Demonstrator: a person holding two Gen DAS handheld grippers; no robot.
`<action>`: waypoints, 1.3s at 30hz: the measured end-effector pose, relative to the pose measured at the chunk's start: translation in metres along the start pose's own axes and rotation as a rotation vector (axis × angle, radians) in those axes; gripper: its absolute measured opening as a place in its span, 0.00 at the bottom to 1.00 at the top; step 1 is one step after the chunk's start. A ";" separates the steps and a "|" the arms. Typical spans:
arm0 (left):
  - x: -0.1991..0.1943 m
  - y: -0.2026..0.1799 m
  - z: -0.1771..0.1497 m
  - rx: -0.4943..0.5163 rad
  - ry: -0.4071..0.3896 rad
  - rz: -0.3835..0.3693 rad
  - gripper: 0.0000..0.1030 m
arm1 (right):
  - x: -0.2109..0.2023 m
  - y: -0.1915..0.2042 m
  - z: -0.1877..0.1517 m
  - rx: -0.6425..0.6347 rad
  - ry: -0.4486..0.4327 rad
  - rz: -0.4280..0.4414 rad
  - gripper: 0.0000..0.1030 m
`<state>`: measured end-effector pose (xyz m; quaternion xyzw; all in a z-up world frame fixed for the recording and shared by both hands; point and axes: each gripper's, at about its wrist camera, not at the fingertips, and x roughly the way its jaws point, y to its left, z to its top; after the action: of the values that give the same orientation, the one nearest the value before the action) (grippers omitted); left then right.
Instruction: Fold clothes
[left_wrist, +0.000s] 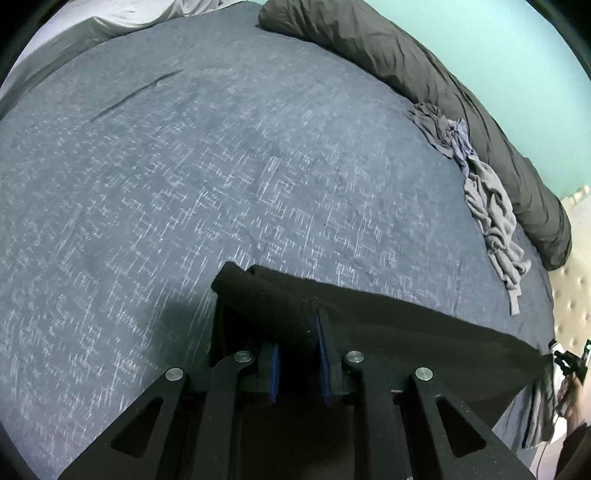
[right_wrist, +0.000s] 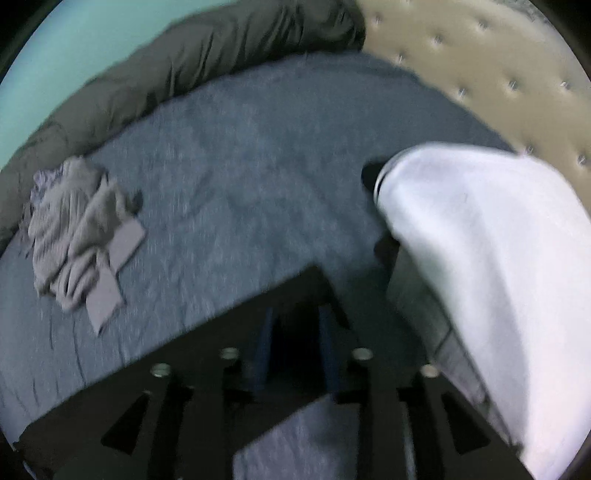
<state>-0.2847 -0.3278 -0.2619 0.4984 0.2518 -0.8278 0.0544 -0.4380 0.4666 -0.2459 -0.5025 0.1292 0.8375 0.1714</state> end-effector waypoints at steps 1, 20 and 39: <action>0.000 0.000 0.000 -0.004 -0.007 0.001 0.23 | -0.002 -0.001 0.002 -0.002 -0.029 0.000 0.40; -0.052 -0.044 -0.096 0.053 -0.218 -0.006 0.55 | -0.018 -0.028 -0.189 0.128 -0.145 0.316 0.46; -0.025 -0.071 -0.158 0.103 -0.219 -0.055 0.57 | -0.054 0.097 -0.289 -0.130 -0.144 0.540 0.49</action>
<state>-0.1705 -0.1955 -0.2746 0.4001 0.2151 -0.8902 0.0335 -0.2247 0.2578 -0.3272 -0.3992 0.1918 0.8929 -0.0817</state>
